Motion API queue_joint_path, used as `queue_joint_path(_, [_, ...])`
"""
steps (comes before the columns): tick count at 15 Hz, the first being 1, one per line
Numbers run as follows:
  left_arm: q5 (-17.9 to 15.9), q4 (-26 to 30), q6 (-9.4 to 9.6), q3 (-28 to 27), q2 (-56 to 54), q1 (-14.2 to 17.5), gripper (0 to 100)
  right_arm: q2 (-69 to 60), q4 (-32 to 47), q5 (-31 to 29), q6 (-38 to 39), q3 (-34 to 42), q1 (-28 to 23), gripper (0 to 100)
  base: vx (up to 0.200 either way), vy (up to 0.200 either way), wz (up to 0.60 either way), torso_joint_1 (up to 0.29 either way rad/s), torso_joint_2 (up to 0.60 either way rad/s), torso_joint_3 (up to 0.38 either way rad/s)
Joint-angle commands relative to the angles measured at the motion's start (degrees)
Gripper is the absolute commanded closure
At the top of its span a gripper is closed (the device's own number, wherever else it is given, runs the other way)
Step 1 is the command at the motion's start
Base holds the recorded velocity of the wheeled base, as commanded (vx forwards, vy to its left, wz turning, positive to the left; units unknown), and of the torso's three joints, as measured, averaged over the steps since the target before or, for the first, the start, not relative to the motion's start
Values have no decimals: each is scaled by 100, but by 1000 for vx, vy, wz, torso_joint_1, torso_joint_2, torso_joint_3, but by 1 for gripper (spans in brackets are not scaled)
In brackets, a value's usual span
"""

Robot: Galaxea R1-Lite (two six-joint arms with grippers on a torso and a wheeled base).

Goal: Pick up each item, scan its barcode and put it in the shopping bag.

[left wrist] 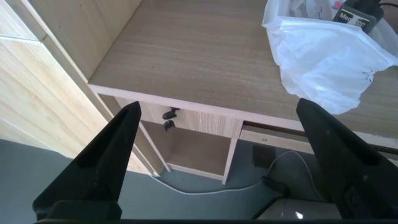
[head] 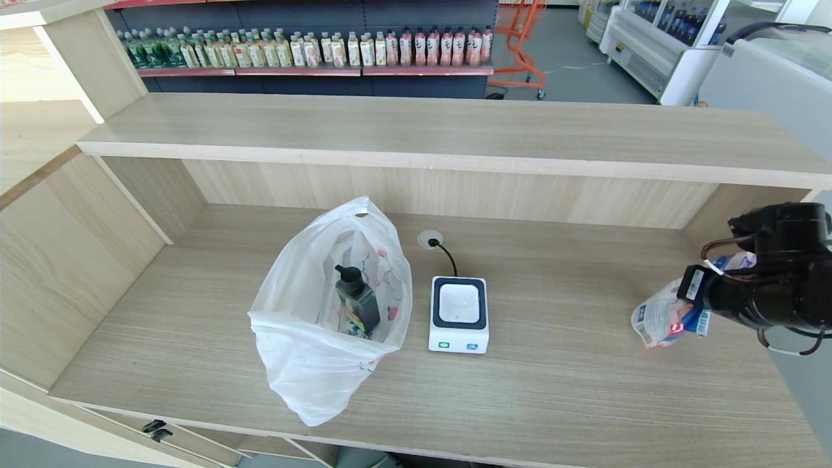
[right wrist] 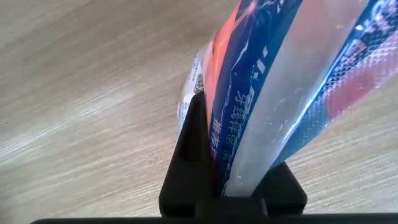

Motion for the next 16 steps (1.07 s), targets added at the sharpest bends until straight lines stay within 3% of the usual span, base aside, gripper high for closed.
queue_joint_path(1, [3,1,-1,0,-2,1,0,-926,27,1100,-340,-106,-4,100,0,0,0,0,0,0])
queue_joint_path(2, [3,1,-1,0,-2,10,0,-1453,291,2357,-797,-80,5,100,0,0,0,0,0,0])
queue_joint_path(4, [3,1,-1,0,-2,1,0,-1998,686,4000,-1113,-123,154,100,0,0,0,0,0,0])
queue_joint_path(7, [3,1,-1,0,-2,1,0,-2367,704,5600,-1069,-229,752,100,0,0,0,0,0,0])
queue_joint_path(9, [3,1,-1,0,-2,1,0,-2508,704,5802,-665,-273,1323,100,0,0,0,0,0,0])
queue_joint_path(12, [3,1,-1,0,-2,1,0,-2649,677,5811,636,-624,2079,100,0,0,0,0,0,0])
queue_joint_path(16, [-5,1,-1,0,-2,1,0,-2447,677,5784,715,-774,2149,100,0,0,0,0,0,0])
